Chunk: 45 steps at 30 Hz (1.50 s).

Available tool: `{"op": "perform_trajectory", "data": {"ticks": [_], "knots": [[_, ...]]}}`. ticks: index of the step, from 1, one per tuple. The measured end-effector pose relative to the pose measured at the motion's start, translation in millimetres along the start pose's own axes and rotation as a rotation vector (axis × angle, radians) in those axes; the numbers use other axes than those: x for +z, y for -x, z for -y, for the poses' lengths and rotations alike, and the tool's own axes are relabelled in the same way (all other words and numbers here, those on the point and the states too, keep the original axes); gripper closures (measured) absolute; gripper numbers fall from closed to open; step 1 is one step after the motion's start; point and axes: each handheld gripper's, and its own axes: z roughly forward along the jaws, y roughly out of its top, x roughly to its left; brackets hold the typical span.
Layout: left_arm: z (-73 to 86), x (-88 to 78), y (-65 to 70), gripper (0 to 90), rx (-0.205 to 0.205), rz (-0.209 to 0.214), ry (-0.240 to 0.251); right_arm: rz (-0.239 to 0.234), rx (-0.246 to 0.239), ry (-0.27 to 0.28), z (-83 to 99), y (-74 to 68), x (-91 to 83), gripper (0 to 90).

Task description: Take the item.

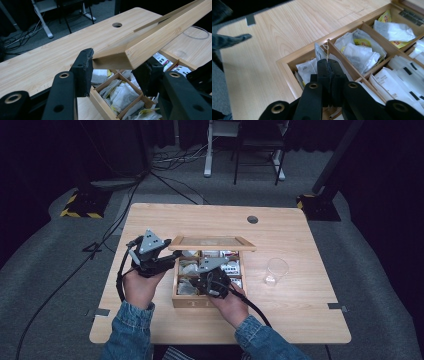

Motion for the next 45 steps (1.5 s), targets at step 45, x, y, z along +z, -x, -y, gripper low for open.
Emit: {"op": "perform_trajectory", "data": {"ticks": [45], "knots": [[-2.7,1.2,-0.1,51.3,0.008,-0.006,-0.010,0.140,0.054,0.146,23.9,31.2,-105.5,89.1]]}}
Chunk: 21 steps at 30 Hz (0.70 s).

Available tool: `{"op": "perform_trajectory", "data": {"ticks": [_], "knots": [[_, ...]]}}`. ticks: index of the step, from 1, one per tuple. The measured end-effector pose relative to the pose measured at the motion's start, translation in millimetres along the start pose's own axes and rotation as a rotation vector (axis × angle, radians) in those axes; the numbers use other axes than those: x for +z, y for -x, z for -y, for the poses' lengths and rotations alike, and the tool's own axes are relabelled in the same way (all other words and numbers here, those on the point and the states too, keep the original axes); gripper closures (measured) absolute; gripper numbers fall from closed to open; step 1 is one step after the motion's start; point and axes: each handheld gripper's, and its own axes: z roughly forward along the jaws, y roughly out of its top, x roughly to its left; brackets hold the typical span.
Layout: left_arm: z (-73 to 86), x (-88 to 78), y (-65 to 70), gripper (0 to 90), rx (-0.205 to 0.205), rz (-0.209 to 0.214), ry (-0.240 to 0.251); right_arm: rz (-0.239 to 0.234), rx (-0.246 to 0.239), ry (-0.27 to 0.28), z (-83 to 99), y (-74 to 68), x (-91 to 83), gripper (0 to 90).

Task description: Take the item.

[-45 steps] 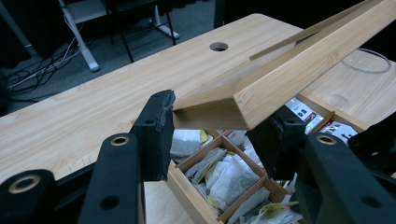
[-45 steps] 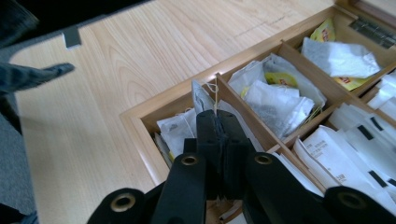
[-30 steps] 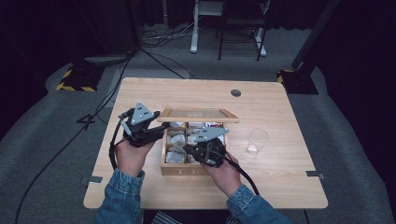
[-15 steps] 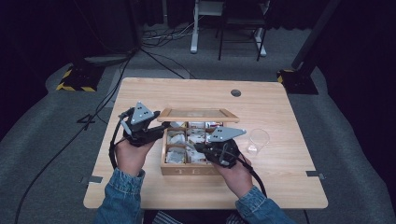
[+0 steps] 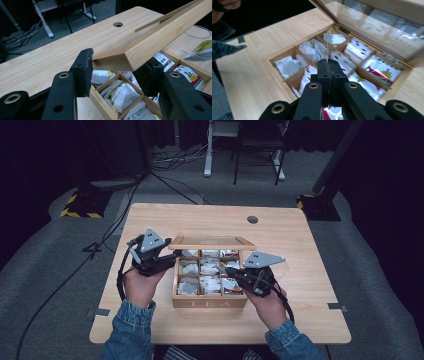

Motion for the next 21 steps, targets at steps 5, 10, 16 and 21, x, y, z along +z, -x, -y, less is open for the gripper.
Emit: {"op": "perform_trajectory", "data": {"ticks": [5,10,16,21], "knots": [[0.6,-0.2,0.8,51.3,0.005,-0.004,-0.002,0.031,0.011,0.002,4.4,9.8,-10.7,89.1],[0.6,-0.3,1.0,51.4,0.006,-0.006,-0.001,0.054,0.028,0.004,10.1,17.0,-18.0,89.1],[0.0,0.0,0.2,51.4,0.003,-0.005,0.003,0.083,0.058,0.015,15.9,27.9,-29.2,89.1],[-0.3,0.4,0.1,51.3,-0.004,-0.004,0.006,0.105,0.076,0.015,20.2,36.6,-37.2,89.1]]}}
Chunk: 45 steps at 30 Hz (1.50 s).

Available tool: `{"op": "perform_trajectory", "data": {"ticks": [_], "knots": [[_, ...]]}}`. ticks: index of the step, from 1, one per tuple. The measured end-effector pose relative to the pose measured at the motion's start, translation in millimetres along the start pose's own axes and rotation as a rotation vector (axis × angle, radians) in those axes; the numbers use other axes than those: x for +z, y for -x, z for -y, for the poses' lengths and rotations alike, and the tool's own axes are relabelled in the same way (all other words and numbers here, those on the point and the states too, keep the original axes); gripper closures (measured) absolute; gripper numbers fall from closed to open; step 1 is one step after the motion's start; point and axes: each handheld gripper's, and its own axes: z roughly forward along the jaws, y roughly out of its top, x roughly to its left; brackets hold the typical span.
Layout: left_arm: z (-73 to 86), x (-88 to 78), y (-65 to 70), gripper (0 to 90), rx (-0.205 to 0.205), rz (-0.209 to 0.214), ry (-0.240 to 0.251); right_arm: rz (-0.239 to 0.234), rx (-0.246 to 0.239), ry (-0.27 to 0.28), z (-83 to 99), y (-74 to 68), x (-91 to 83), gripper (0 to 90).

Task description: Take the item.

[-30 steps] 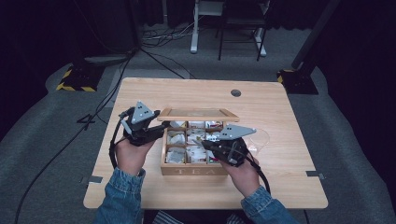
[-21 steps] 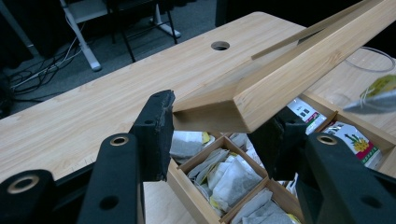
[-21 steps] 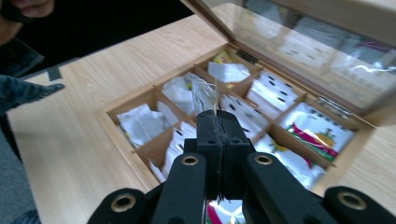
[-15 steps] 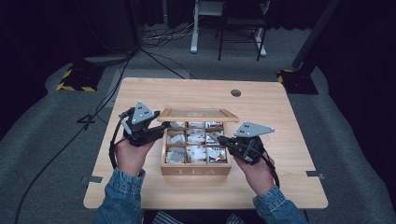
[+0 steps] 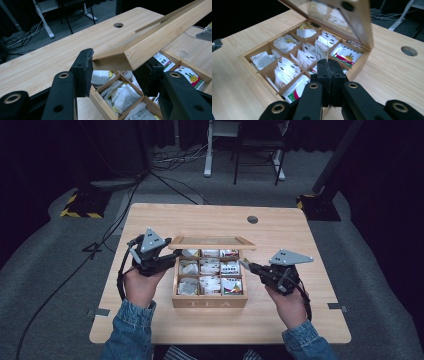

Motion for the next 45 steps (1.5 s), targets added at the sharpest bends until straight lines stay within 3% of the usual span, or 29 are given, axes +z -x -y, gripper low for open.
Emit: {"op": "perform_trajectory", "data": {"ticks": [17,30,33,45], "knots": [[0.3,0.2,1.1,51.0,0.002,-0.009,0.007,0.091,0.055,-0.025,11.3,34.4,-6.6,89.2],[0.3,0.3,1.1,51.0,0.002,-0.009,0.008,0.168,0.124,-0.029,23.3,66.6,-10.2,89.1],[0.4,0.3,1.1,51.0,0.001,-0.009,0.007,0.175,0.160,-0.037,28.8,76.5,-6.2,89.2],[0.4,0.2,1.1,51.0,0.003,-0.008,0.007,0.188,0.216,-0.049,42.0,89.1,-2.9,89.2]]}}
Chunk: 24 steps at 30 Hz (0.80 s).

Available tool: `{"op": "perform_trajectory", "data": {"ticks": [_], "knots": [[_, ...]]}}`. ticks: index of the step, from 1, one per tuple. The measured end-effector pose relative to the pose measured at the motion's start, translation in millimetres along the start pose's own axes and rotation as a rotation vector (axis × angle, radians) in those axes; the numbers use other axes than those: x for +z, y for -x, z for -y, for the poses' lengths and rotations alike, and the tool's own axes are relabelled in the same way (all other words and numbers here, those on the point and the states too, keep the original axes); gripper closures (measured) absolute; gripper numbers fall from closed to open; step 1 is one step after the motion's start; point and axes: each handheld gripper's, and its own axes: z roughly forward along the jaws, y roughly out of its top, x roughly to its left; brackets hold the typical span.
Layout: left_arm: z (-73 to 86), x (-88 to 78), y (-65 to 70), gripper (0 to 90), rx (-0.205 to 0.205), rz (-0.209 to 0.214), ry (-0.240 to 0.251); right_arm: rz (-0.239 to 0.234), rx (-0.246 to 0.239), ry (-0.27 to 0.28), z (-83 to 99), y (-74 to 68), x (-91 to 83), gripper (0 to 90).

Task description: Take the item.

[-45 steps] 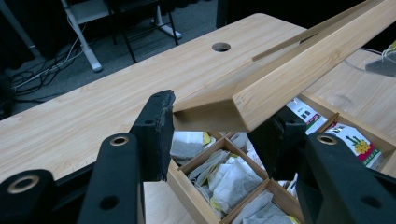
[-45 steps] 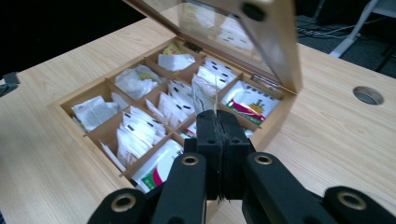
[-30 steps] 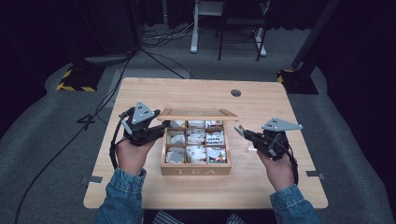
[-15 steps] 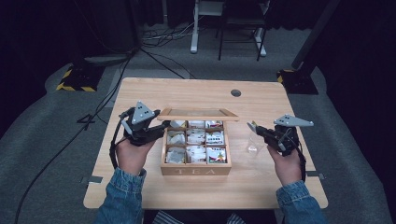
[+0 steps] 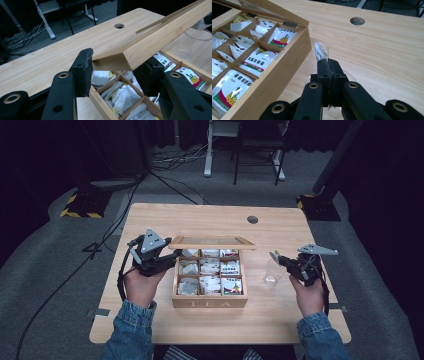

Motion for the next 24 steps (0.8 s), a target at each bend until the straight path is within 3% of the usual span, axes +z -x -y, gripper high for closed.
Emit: {"op": "perform_trajectory", "data": {"ticks": [7,11,13,24], "knots": [[0.0,0.0,0.1,51.0,-0.001,0.000,0.000,-0.004,0.011,-0.004,4.6,0.7,0.2,88.6],[0.0,-0.1,0.2,51.0,0.000,0.000,-0.001,0.008,0.018,0.002,6.5,1.0,1.6,63.2],[0.0,0.0,0.2,51.0,0.000,0.000,-0.001,0.013,0.013,0.006,7.0,1.1,1.1,59.5],[0.0,0.0,0.1,51.0,0.000,0.000,-0.001,0.023,0.014,0.008,8.1,3.6,-5.3,58.6]]}}
